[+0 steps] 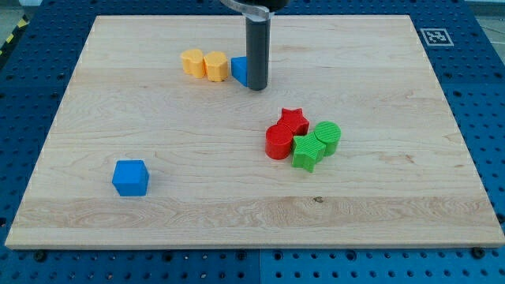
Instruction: Move the blue cube towards the center
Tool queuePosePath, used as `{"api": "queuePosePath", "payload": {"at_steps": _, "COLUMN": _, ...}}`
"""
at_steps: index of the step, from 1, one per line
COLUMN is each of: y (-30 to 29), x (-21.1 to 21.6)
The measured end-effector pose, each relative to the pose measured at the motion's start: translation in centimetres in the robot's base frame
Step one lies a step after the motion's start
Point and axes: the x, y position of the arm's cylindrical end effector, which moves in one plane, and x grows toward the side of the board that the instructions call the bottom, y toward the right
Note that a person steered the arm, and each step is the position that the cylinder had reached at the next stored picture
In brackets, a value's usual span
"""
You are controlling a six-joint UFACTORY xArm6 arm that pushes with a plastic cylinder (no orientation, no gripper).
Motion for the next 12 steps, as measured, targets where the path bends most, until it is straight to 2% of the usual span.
{"api": "queuePosePath", "payload": {"at_steps": 2, "y": -1.2, "x": 5.8}}
{"api": "queuePosePath", "payload": {"at_steps": 7, "y": -12.8, "x": 6.7}}
{"api": "queuePosePath", "payload": {"at_steps": 9, "y": -14.0, "x": 11.1}}
{"api": "queuePosePath", "payload": {"at_steps": 12, "y": -21.8, "x": 15.0}}
